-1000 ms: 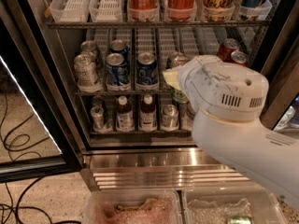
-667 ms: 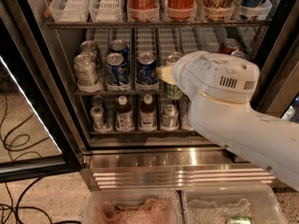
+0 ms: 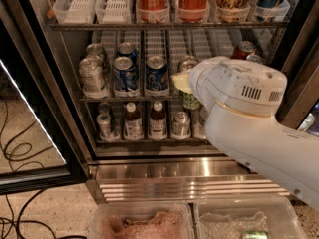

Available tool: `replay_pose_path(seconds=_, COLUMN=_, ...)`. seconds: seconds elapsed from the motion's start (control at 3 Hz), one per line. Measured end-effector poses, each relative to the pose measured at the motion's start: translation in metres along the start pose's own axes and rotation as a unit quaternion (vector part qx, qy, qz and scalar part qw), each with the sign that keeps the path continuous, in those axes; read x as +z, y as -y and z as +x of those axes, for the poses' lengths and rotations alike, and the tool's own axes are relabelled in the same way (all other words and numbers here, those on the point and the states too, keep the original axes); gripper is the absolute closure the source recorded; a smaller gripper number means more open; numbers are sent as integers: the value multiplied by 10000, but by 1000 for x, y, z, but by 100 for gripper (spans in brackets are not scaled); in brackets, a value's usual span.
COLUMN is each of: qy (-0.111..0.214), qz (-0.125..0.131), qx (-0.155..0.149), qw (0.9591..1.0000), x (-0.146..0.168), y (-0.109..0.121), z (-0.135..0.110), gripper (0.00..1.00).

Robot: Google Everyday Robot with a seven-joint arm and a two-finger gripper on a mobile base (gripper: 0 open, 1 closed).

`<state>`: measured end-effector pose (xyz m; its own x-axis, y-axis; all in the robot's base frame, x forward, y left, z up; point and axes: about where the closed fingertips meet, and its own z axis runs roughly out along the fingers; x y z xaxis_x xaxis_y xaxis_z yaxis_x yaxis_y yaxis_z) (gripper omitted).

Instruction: Pick green can from middle shelf of fridge

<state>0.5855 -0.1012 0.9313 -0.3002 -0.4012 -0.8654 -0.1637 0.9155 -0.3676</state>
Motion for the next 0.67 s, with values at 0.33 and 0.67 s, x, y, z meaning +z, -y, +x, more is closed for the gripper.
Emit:
replay_pose_path(seconds=0.33, qy=-222, qz=159, qx=-51, qw=9996, x=-24, y=13, z=19, gripper=100)
replay_pose_path(seconds=0.67, qy=-240, qz=153, qx=-29, qw=9996, x=-25, y=12, z=20, gripper=100)
